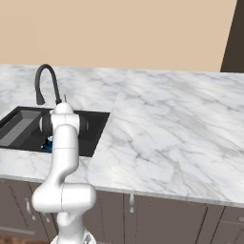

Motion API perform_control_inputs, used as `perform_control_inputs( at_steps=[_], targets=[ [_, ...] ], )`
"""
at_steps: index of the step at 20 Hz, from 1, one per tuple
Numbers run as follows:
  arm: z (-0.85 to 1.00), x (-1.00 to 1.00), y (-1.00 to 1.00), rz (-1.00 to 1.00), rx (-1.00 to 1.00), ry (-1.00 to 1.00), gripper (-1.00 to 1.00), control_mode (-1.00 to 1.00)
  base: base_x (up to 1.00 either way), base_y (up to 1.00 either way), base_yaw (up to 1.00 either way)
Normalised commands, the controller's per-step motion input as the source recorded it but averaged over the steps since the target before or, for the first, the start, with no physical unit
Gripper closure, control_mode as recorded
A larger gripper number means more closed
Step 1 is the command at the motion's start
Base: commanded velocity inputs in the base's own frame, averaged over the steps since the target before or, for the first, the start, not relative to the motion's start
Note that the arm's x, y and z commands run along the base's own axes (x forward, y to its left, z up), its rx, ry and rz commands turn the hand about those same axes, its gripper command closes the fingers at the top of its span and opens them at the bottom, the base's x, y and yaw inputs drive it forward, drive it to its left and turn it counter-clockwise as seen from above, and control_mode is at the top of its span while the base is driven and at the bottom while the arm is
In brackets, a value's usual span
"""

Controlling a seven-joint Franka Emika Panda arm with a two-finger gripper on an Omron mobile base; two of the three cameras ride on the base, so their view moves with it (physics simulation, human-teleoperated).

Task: Open the cabinet, pick the kettle from the cabinet, and place it in the sink.

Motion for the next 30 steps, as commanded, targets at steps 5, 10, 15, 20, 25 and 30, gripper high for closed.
perform_control_inputs(
  at_steps=[5,10,15,20,25,30],
  targets=[
    [0.23,-0.01,-0.11,-0.05,-0.09,0.05,-1.0,-1.0,0.0,0.0,0.0],
    [0.28,-0.08,-0.15,-0.09,-0.05,0.04,-1.0,-1.0,0.0,0.0,0.0],
    [0.26,-0.23,-0.13,-0.21,-0.03,0.0,-1.0,-1.0,0.0,0.0,0.0],
    [0.31,-0.22,-0.13,-0.19,0.0,-0.07,-1.0,-1.0,0.0,0.0,0.0],
    [0.34,-0.26,-0.12,-0.18,0.0,-0.13,-1.0,-1.0,0.0,0.0,0.0],
    [0.35,-0.28,-0.14,-0.17,0.0,-0.06,-1.0,-1.0,0.0,0.0,0.0]
  ],
)
